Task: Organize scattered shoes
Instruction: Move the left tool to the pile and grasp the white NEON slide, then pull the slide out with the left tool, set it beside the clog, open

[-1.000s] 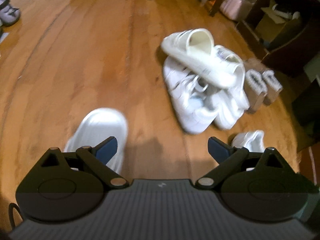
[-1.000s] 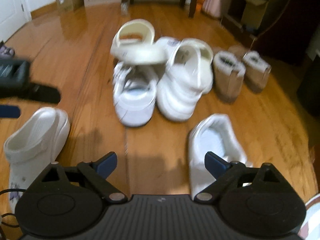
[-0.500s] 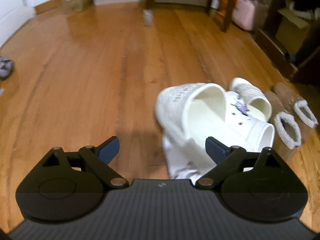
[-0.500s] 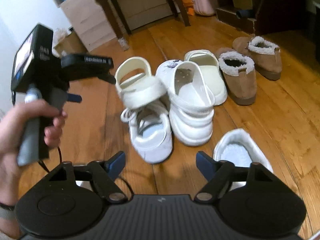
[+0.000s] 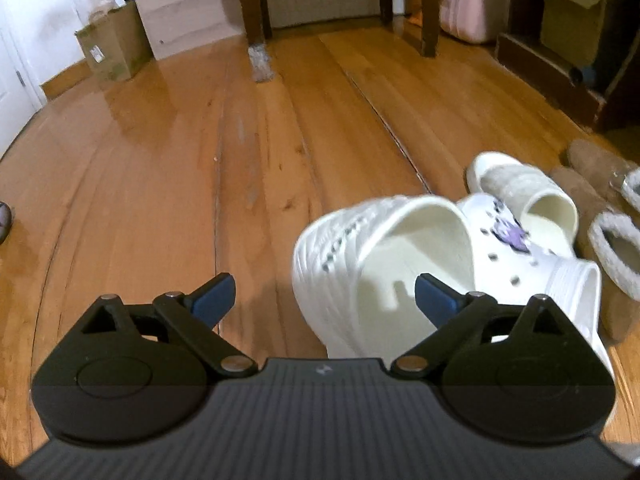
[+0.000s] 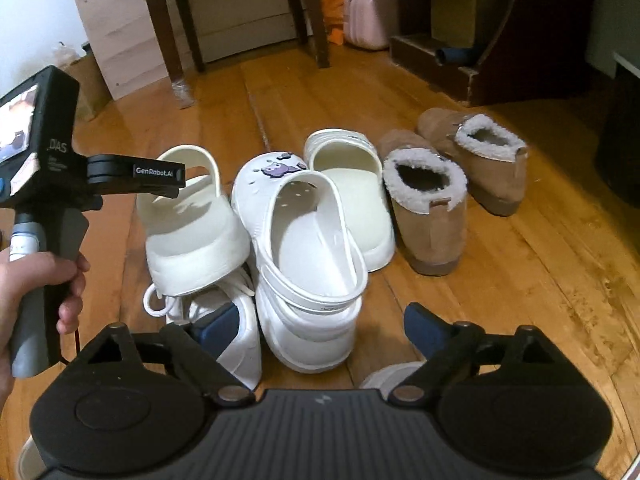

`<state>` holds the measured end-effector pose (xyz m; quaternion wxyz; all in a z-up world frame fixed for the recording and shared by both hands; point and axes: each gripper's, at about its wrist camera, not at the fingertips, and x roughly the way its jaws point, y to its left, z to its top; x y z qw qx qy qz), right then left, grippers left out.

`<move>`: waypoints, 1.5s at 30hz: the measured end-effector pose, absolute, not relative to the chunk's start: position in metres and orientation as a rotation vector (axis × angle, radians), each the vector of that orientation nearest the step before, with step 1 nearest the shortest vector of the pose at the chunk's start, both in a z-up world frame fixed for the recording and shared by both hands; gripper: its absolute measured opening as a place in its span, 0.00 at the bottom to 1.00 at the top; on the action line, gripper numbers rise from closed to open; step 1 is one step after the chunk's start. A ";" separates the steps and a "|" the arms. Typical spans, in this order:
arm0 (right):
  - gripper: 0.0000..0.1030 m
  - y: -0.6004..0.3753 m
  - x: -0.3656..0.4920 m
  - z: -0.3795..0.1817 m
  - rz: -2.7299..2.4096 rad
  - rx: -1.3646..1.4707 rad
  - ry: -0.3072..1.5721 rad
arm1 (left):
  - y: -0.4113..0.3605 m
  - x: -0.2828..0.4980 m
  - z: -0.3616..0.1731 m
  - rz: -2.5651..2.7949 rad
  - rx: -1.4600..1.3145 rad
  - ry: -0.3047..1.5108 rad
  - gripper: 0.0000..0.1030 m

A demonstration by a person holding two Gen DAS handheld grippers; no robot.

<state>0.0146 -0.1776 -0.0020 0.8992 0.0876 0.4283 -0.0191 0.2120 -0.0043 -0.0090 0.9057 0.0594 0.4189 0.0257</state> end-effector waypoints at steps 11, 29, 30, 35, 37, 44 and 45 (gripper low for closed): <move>0.92 -0.174 -0.017 0.003 0.022 0.240 0.920 | 0.008 0.213 -0.031 0.084 0.040 0.860 0.12; 0.92 -0.184 -0.062 -0.020 0.178 0.471 1.121 | 0.068 0.098 0.016 0.017 -0.170 0.805 0.13; 0.92 -0.181 -0.073 -0.023 0.219 0.498 1.150 | 0.068 0.096 0.017 0.015 -0.173 0.804 0.13; 0.92 -0.174 -0.113 -0.028 0.254 0.517 1.201 | 0.071 0.067 0.021 -0.010 -0.228 0.815 0.13; 0.92 -0.172 -0.128 -0.028 0.267 0.507 1.216 | 0.069 0.057 0.018 -0.011 -0.231 0.832 0.13; 0.90 -0.166 -0.179 -0.029 0.313 0.469 1.265 | 0.066 -0.016 0.001 0.081 -0.313 0.881 0.13; 0.89 -0.165 -0.186 -0.029 0.320 0.463 1.273 | 0.063 -0.021 -0.003 0.072 -0.284 0.900 0.14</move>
